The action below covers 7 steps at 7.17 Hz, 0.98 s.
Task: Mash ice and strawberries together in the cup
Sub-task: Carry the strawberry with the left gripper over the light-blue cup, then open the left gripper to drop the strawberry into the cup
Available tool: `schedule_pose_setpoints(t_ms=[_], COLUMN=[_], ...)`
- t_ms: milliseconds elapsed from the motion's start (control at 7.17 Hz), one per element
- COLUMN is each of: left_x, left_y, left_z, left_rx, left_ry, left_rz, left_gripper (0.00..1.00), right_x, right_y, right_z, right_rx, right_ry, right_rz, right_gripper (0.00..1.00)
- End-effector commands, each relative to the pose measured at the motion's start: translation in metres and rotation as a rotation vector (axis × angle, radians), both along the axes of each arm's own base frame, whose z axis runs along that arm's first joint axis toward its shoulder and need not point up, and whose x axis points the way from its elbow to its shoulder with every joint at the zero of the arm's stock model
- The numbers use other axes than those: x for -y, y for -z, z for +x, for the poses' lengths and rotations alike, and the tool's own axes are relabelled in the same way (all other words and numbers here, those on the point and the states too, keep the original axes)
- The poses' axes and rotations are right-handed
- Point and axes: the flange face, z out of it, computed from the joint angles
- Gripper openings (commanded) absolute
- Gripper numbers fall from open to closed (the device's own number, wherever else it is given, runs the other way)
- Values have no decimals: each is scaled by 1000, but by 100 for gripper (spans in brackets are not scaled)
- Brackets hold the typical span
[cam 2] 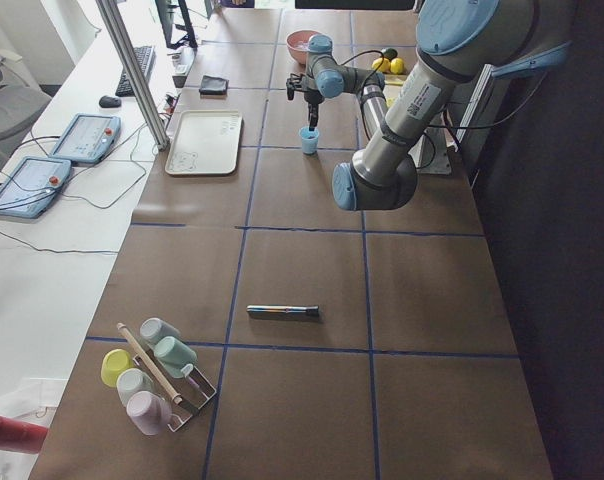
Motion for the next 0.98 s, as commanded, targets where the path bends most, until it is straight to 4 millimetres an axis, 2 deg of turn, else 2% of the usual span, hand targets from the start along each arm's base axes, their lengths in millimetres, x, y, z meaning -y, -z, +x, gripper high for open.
schedule_pose_setpoints(t_ms=[0, 139, 279, 418, 558, 837], left_x=[0, 0, 7, 26, 38, 96], left_y=[-1, -3, -19, -39, -76, -142], left_z=[0, -1, -9, -34, -81, -200], left_rx=[5, 8, 48, 88, 111, 97], left_ry=[2, 1, -4, -33, -69, -215], left_rz=[-4, -4, -4, 56, 112, 161], left_gripper=[100, 100, 100, 100, 100, 100], right_x=[0, 0, 0, 0, 0, 0], right_y=[0, 0, 0, -1, -1, -2], right_z=[0, 0, 0, 0, 0, 0], right_rx=[0, 0, 0, -2, -2, -2], right_ry=[0, 1, 1, 1, 1, 1], right_rz=[0, 0, 0, -2, -2, -3], right_gripper=[99, 99, 99, 99, 99, 99])
